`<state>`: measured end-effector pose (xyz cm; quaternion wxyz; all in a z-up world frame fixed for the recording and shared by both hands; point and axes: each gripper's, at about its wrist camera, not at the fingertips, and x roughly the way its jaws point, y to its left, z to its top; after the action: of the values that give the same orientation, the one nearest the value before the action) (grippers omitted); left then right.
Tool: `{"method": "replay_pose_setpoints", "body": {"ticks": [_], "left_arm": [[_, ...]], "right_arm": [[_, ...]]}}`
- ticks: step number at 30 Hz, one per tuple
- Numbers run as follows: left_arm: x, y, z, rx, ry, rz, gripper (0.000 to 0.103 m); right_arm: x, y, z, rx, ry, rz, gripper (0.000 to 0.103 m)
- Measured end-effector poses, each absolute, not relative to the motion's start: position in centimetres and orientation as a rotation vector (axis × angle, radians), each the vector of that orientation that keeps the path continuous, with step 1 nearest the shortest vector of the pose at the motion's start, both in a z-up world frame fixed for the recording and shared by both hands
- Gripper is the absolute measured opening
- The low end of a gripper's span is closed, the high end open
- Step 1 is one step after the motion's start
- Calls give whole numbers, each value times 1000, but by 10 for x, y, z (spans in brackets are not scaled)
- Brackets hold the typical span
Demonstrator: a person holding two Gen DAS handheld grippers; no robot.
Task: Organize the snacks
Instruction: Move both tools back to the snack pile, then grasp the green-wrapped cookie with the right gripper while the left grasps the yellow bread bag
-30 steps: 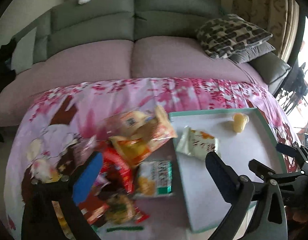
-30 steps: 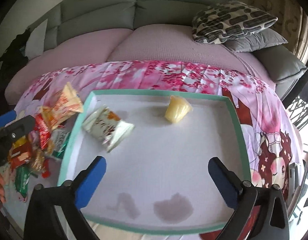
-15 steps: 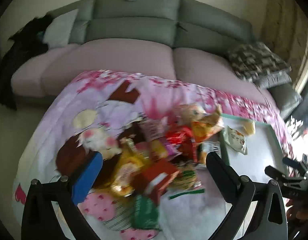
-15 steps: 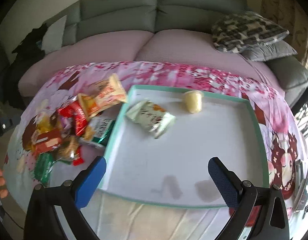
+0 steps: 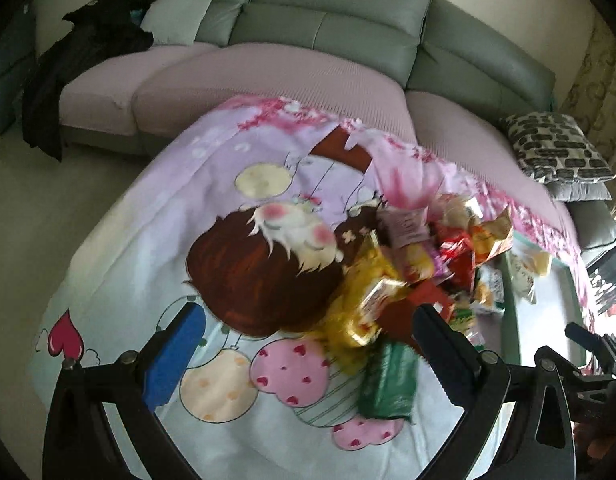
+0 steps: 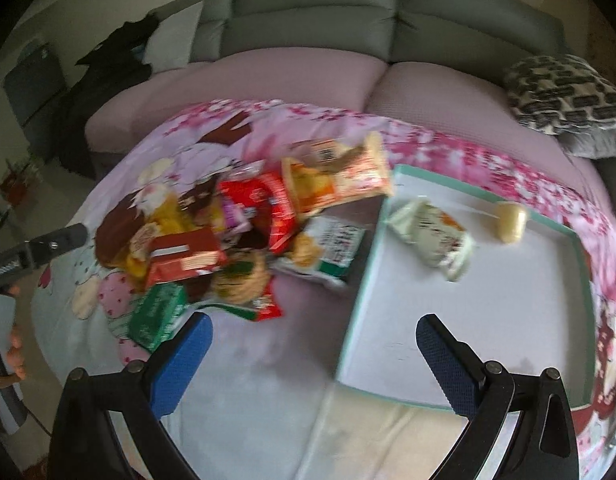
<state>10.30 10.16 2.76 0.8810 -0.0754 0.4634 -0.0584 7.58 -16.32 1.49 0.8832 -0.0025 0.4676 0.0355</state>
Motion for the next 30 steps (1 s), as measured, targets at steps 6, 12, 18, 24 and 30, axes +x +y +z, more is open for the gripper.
{"method": "replay_pose_setpoints", "body": {"ticks": [6, 12, 18, 24, 30], "left_arm": [[112, 103, 5, -149, 1022, -147, 103], [126, 90, -9, -91, 1048, -187, 103], [143, 73, -20, -46, 1076, -233, 102], [158, 62, -27, -37, 1101, -251, 92], [165, 58, -31, -41, 1113, -258, 89]], "right_arm": [[90, -135, -6, -52, 1011, 119, 103], [106, -119, -27, -106, 1049, 131, 103], [119, -110, -40, -156, 1068, 136, 103], [132, -100, -45, -188, 1068, 140, 102], [139, -87, -49, -248, 1058, 139, 98]]}}
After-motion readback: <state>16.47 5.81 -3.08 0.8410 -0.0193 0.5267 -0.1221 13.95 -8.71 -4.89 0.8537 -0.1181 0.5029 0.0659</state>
